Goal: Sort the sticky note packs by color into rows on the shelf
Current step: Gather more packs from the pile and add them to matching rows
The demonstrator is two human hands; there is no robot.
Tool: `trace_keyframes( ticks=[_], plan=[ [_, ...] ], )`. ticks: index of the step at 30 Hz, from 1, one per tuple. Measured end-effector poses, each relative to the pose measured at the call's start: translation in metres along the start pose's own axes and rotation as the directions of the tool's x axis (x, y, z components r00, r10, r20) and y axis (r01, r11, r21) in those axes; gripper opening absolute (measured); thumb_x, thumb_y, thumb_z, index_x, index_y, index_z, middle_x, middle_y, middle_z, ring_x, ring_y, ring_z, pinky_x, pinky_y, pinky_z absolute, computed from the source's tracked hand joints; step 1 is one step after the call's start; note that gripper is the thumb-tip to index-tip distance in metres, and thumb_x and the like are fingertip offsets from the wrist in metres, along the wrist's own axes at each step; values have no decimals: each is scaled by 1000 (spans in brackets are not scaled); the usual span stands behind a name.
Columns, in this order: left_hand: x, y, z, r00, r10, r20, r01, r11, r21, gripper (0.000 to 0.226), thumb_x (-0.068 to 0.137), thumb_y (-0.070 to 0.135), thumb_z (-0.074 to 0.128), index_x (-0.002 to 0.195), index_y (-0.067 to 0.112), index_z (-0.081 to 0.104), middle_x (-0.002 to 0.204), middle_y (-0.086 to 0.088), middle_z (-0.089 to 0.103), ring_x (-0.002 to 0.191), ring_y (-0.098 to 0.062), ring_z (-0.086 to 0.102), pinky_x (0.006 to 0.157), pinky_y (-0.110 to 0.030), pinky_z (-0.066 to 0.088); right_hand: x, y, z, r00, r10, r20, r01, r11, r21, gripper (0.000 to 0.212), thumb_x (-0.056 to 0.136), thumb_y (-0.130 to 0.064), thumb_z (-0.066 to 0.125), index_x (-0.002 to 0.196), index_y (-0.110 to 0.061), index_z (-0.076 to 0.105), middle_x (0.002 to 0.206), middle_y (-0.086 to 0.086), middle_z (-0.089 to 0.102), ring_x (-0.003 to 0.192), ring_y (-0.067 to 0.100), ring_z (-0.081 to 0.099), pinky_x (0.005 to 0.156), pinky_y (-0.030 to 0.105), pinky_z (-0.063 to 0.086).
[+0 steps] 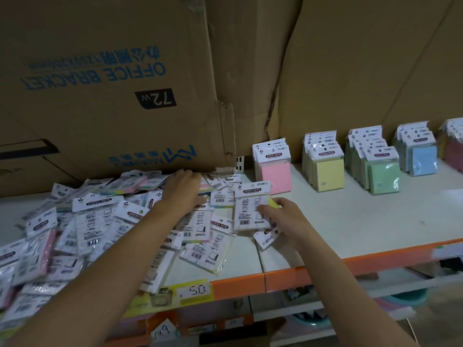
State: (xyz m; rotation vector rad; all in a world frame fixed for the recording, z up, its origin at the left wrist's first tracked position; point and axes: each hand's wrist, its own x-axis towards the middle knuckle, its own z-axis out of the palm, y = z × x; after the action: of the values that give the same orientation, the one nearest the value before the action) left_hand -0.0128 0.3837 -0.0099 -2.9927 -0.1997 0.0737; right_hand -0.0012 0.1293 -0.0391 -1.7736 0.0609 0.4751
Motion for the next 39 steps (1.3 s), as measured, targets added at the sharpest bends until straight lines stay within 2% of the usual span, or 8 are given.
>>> trace_keyframes(
  ticks=[7,10,14,17,21,26,32,39],
  plan=[
    [8,4,-2,997,-2,-80,16,984,175,17,95,10,52,108,9,63,98,-9,71,89,-28,65,59,-32,39,-3,11,-14,1000,-15,-4,15,1000,11,20,87,-24,72,102,-12,65,92,6,76,75,21,75,63,34,60],
    [-5,24,-4,979,34,-203,14,974,228,14,97,14,50,100,13,63,86,-5,71,73,-23,64,53,-28,34,-5,16,-20,1000,-15,-12,15,999,49,20,87,-23,72,102,-11,65,92,8,77,79,26,75,73,45,62],
    [-10,69,10,978,116,-171,-77,972,220,29,94,20,55,120,8,55,103,-10,69,95,-27,61,65,-35,45,-9,21,-30,1000,-12,-15,13,999,47,19,88,-24,72,101,-11,65,85,4,77,76,26,75,69,43,62],
    [-5,78,13,995,70,-72,-64,994,83,58,94,51,52,134,10,45,129,-18,58,120,-35,48,86,-41,46,-11,22,-37,999,-20,-32,20,999,25,19,88,-25,72,99,-11,66,89,7,77,80,27,75,74,47,61],
    [9,66,9,996,72,54,-73,997,20,86,80,70,59,140,12,36,136,-18,50,122,-35,46,90,-41,44,-12,24,-42,999,-13,-33,14,999,36,20,88,-25,72,100,-10,66,93,9,77,82,28,75,77,48,61],
    [23,68,4,983,183,20,-184,978,93,74,88,61,56,136,6,42,121,-15,62,104,-30,61,67,-33,41,-10,23,-42,1000,-9,-14,9,1000,17,19,88,-26,71,100,-12,66,94,9,77,85,28,74,81,48,60],
    [13,77,12,985,171,4,-169,969,181,59,98,23,49,145,-3,24,126,-28,57,106,-37,60,69,-36,39,-11,22,-42,1000,-9,-4,9,1000,20,19,89,-24,71,100,-10,65,94,10,77,85,28,74,83,51,59],
    [-21,62,-12,967,24,-255,-78,976,-203,33,98,25,42,123,4,40,80,-7,55,62,-25,55,49,-29,32,-16,13,-31,999,-30,29,28,996,90,19,90,-22,69,103,-10,65,95,10,77,85,30,75,81,56,59]
  ],
)
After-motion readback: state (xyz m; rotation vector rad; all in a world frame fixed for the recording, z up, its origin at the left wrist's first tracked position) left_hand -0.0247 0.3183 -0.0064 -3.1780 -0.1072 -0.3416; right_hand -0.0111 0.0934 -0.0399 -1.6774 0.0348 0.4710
